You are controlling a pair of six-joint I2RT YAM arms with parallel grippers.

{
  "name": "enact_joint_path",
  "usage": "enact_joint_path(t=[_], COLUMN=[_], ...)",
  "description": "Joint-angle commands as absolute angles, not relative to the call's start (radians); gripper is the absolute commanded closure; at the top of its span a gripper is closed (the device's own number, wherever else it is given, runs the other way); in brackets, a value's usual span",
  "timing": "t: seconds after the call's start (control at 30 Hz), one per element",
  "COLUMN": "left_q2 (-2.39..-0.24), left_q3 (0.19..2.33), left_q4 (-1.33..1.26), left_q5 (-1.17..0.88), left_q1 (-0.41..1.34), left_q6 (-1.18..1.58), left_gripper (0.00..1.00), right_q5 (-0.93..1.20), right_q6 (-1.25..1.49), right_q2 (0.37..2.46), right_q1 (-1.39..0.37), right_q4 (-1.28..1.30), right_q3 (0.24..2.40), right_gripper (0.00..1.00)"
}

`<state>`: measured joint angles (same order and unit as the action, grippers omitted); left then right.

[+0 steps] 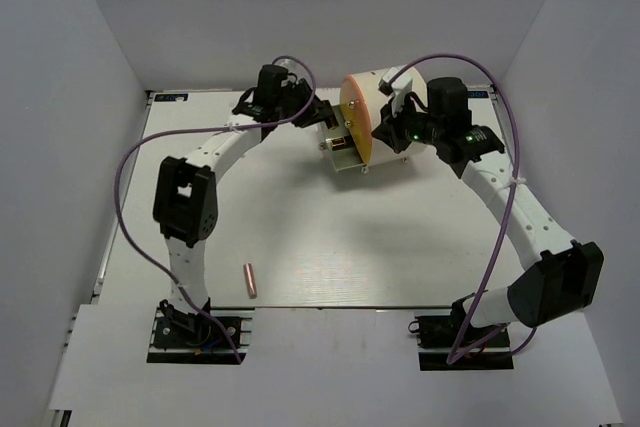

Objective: Organize the makeup

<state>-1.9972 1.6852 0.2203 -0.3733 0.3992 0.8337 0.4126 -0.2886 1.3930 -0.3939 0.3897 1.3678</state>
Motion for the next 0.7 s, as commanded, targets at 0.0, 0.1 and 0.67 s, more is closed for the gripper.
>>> enact_joint_path(t=[0.0, 0.1, 0.67], left_q2=[-2.073, -2.121, -1.830], left_q3=[1.833, 1.896, 1.783], left_q4=[0.297, 0.351, 0.518], left_q5=[-0.322, -0.287, -0.210], left_q1=[0.439, 0.449, 0.442], left_q6=[0.805, 0.796, 0.681], left_gripper=[0.84, 0.61, 0.56], right_q5=[0.422, 0.414, 0.498], right_q6=[-0.304, -0.311, -0.399], right_q2=[1.353, 1.339, 1.330], right_q1=[-0.385, -0.379, -0.379], right_q4=[0.364, 0.365, 0.409], right_q3=[1.344, 1.324, 1.299], right_gripper=[1.00, 0.99, 0.89])
